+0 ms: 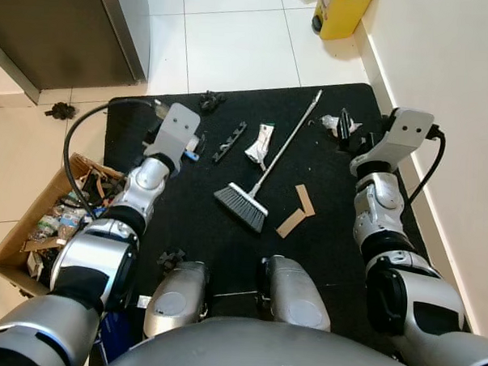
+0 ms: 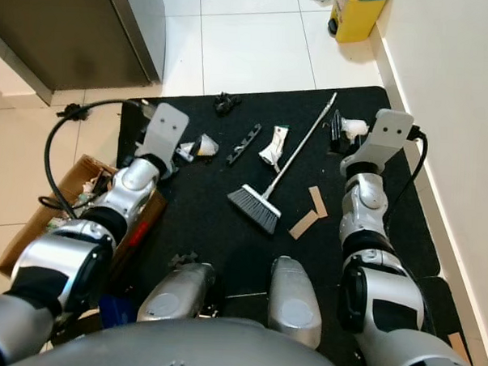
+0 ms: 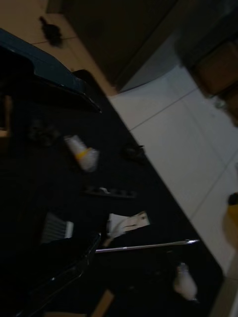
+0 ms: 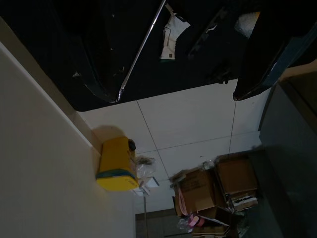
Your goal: Sweep floor
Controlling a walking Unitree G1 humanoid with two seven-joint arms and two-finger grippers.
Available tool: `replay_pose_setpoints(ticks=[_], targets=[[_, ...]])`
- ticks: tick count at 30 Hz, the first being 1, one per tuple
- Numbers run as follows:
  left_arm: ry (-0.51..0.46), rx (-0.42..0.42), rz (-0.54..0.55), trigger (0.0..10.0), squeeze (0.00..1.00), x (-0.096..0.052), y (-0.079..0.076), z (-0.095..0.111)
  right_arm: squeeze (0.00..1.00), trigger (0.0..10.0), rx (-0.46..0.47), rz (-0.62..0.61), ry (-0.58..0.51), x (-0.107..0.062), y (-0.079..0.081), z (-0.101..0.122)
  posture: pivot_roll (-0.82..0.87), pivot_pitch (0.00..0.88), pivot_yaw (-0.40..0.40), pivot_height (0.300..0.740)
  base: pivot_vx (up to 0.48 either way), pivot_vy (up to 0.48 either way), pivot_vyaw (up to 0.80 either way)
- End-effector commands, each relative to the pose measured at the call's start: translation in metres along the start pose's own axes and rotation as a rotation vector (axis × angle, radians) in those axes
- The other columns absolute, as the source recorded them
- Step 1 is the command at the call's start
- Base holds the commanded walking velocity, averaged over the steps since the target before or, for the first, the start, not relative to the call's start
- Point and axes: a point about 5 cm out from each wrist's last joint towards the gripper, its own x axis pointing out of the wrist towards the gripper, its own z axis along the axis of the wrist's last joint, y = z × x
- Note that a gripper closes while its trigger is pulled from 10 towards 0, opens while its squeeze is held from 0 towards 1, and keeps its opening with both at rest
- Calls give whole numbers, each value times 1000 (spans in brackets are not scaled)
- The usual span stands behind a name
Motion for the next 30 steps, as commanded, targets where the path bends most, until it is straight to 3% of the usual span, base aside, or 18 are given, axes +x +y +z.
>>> replay_pose_setpoints(ticks=[1,9,25,27,29,30], targets=[[24,25,26,10000,0,-5,8,-8,0,10000,7,-13,-11,0,-2,2,55,0,-11,740,0,0,0],[46,64,30,10000,0,0,12,-4,0,10000,6,-14,-9,-1,-4,1,51,0,-17,740,0,0,0],[22,45,35,10000,0,1,6,0,0,10000,6,-21,-16,-1,-5,3,44,0,-16,740,0,0,0],[-10,29,51,10000,0,1,7,3,0,10000,6,-22,-12,-1,-5,2,43,0,-17,740,0,0,0],[-28,-100,111,10000,0,-1,11,1,0,10000,5,-23,4,-1,-5,0,39,0,-15,740,0,0,0],[-28,-100,111,10000,0,-1,11,1,0,10000,5,-23,4,-1,-5,0,39,0,-15,740,0,0,0]])
